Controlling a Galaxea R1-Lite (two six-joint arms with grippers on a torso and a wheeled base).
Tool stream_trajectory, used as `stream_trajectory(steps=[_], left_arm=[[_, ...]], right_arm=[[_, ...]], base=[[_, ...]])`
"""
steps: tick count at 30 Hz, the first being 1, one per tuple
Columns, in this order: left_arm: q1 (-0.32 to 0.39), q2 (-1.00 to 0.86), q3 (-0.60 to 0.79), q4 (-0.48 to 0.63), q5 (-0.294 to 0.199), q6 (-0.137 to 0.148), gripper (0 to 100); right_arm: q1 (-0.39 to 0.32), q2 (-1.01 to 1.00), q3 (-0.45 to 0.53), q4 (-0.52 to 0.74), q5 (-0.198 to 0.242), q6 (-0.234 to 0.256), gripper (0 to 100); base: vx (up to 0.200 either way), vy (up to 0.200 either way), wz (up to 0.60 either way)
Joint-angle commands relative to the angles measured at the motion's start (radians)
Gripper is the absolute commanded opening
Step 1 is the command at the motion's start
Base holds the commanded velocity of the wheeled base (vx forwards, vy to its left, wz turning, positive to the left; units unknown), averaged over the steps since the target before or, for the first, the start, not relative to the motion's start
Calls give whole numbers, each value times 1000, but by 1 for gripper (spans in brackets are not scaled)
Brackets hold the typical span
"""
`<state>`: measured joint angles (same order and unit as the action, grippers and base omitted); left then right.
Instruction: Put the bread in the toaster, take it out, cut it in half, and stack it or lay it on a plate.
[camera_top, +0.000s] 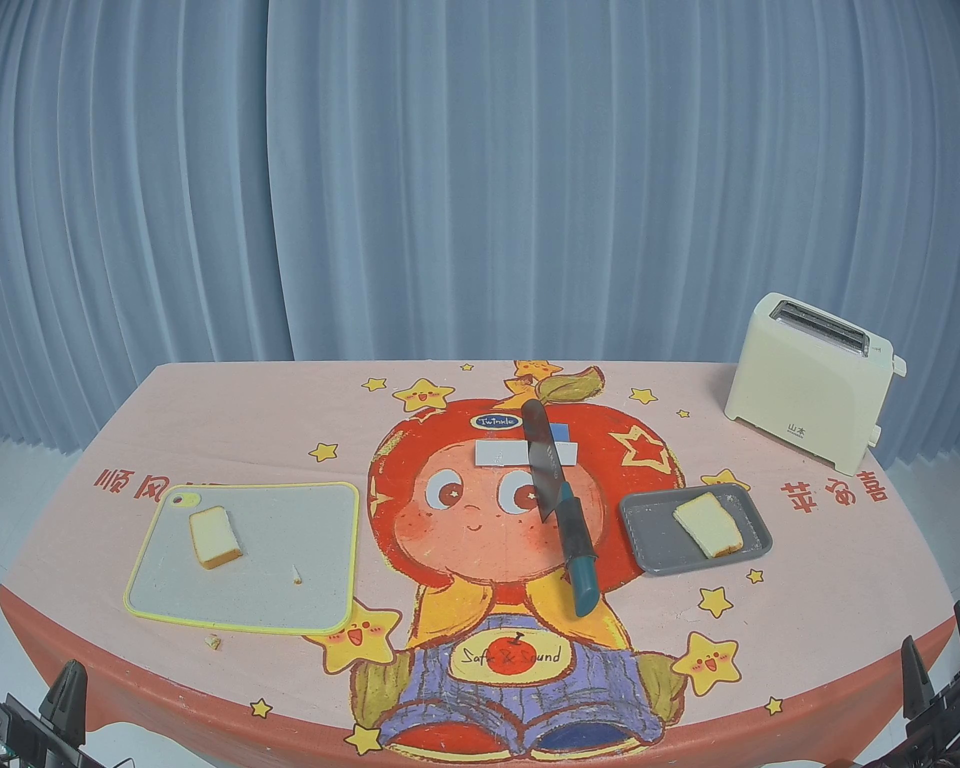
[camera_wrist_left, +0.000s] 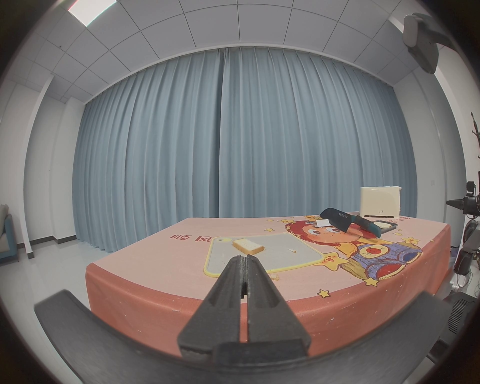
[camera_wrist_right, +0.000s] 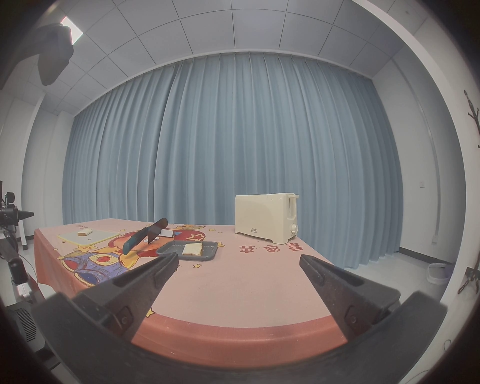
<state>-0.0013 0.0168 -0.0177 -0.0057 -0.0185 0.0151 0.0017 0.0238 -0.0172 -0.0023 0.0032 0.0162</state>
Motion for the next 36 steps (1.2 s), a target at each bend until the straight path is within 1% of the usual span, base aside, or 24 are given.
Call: stream_trajectory(steps=[1,16,19,22,28,29,33,36], left_arm=[[0,2,18,0,0,-1,0],[1,2,18,-2,0,-1,0],[1,0,18,-3,2,-6,0],[1,2,18,-5,-1,3,0],[1,0,18,-5,-6,3,0],[1,0,18,-5,-8,8,100],[1,2,18,-5,-11,13,100],[1,2,18,-5,-8,8,100]], right_arm=[[0,-24,17,-1,0,4,100],[0,-24,17,-1,0,4,100],[1,-24,17,-1,0,4,100],[1,-24,17,-1,0,4,100],[1,-24,17,-1,0,4,100],[1,-24,17,-1,0,4,100],[0,-24,17,-1,0,4,100],[1,-24,17,-1,0,4,100]], base=[[0,0,0],[0,0,0],[0,0,0],[0,0,0],[0,0,0],[0,0,0],[0,0,0],[0,0,0]])
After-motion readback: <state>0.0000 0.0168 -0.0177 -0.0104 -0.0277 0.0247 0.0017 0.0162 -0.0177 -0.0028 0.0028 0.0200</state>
